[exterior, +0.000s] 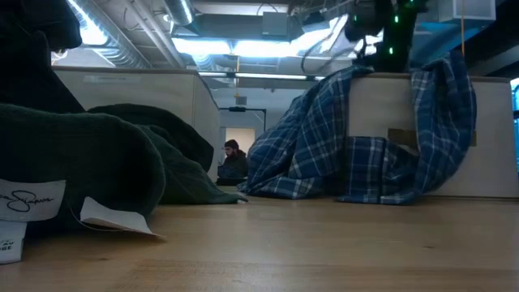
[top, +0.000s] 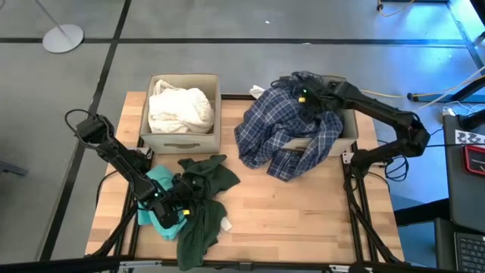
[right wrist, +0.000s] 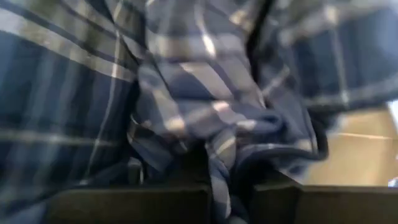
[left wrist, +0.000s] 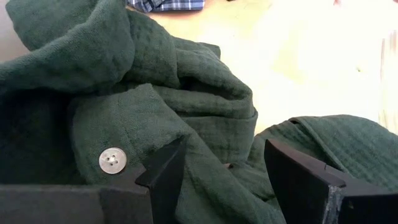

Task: Sort clothes
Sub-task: Put the blue jacket into the right brown bin

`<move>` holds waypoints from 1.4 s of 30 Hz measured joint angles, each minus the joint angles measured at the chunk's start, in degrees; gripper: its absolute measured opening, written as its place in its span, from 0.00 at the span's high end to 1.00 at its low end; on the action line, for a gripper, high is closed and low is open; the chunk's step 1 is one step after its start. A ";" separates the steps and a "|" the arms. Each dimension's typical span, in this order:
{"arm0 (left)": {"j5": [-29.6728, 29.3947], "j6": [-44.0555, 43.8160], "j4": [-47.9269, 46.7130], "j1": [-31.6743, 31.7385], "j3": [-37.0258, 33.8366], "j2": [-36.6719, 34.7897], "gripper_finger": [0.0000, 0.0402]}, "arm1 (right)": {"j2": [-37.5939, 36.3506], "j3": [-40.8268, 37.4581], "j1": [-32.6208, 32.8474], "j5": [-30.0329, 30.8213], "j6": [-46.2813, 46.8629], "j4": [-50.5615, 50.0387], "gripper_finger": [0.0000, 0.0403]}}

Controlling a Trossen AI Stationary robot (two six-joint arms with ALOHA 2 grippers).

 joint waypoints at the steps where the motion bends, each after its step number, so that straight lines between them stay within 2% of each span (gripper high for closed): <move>1: -0.02 0.00 0.00 0.00 0.00 0.00 0.48 | -0.02 -1.87 -0.47 -1.41 0.05 1.78 0.96; 6: 0.00 0.00 0.00 0.00 0.00 0.00 0.48 | -0.04 -9.59 -2.98 -6.91 0.14 9.55 0.95; 13: -0.22 -0.37 0.00 0.00 0.00 0.00 0.48 | 1.15 -16.84 -7.53 -15.00 1.35 14.83 0.95; 20: -0.22 -0.39 0.00 0.00 0.00 0.00 0.48 | 1.93 -18.73 -10.12 -15.79 2.61 15.12 0.94; 24: -0.22 -0.42 0.00 0.00 0.00 0.00 0.48 | 2.01 -17.82 -10.02 -15.52 2.64 14.01 0.86; 29: -0.22 -0.39 0.00 0.00 0.01 0.00 0.48 | 2.06 -13.04 -10.02 -14.27 2.75 8.51 0.67; 35: -0.22 -0.34 0.00 0.00 0.01 0.00 0.48 | 2.06 -1.78 -10.00 -13.80 2.84 -1.63 0.45; 38: -0.24 -0.15 0.00 0.00 0.02 0.00 0.48 | 2.06 5.32 -10.00 -13.84 2.83 -6.12 0.37; 42: -0.39 -0.09 0.00 0.00 0.02 0.00 0.48 | 2.03 14.47 -9.47 -14.06 2.97 -9.41 0.31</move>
